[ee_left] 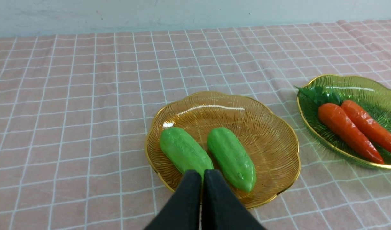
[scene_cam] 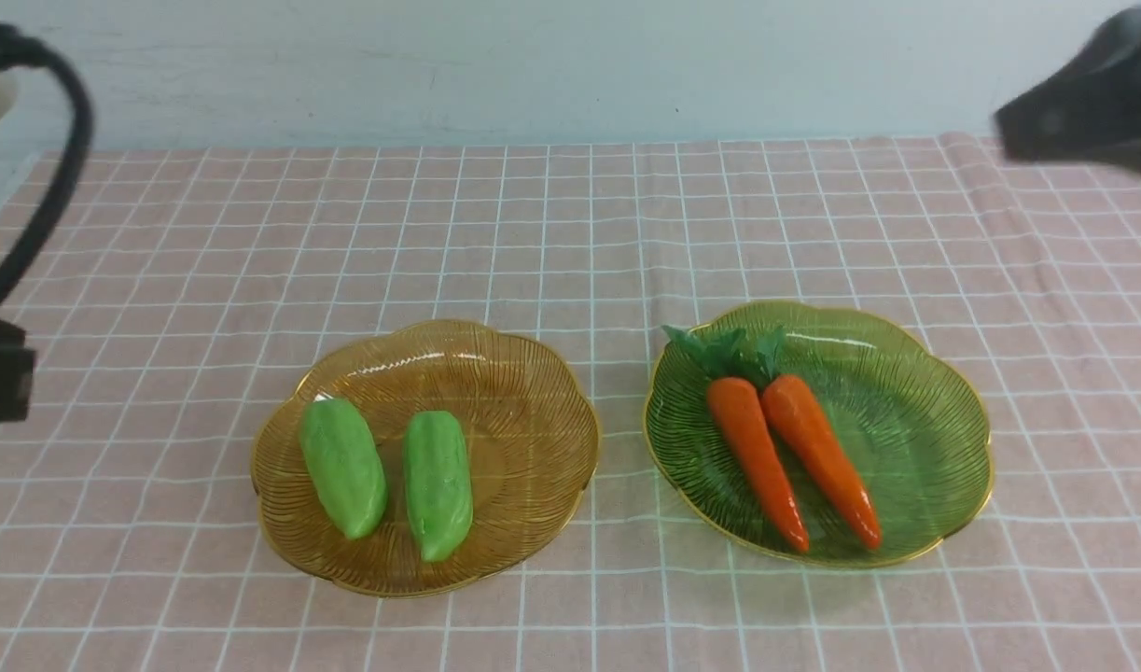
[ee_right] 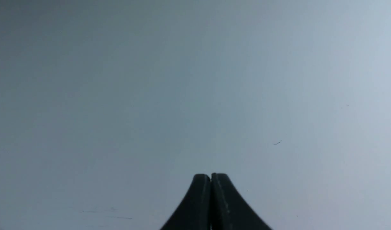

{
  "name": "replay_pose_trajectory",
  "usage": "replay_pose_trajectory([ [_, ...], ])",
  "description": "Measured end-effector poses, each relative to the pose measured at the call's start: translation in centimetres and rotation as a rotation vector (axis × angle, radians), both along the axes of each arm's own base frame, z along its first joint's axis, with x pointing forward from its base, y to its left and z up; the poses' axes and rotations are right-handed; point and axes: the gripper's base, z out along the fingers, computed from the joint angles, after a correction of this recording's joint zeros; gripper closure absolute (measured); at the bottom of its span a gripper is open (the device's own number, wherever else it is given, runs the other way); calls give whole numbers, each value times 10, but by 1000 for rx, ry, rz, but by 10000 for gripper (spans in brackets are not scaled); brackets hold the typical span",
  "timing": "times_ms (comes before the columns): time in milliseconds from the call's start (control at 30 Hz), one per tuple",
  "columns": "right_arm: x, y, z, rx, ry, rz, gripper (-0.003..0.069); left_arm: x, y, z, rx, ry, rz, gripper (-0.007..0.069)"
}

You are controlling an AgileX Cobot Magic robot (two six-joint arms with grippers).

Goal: Put different types of vegetables on the plate.

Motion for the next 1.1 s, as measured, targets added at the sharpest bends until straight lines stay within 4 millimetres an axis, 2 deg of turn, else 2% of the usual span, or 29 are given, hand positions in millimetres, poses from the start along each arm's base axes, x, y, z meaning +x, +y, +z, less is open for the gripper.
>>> replay_pose_trajectory([
  [167,0,0,0,1,-2,0,674,-10,2,-1,-21,-37,-5,628],
  [667,0,0,0,0,0,0,674,-10,3,-2,-9,-40,2,628],
  [800,0,0,0,0,0,0,674,-9,4,-9,-3,-94,26,628],
  [933,0,0,0,0,0,0,674,-3,6,-52,18,-177,167,628],
  [1100,0,0,0,0,0,0,674,12,8,-120,59,-89,240,628],
])
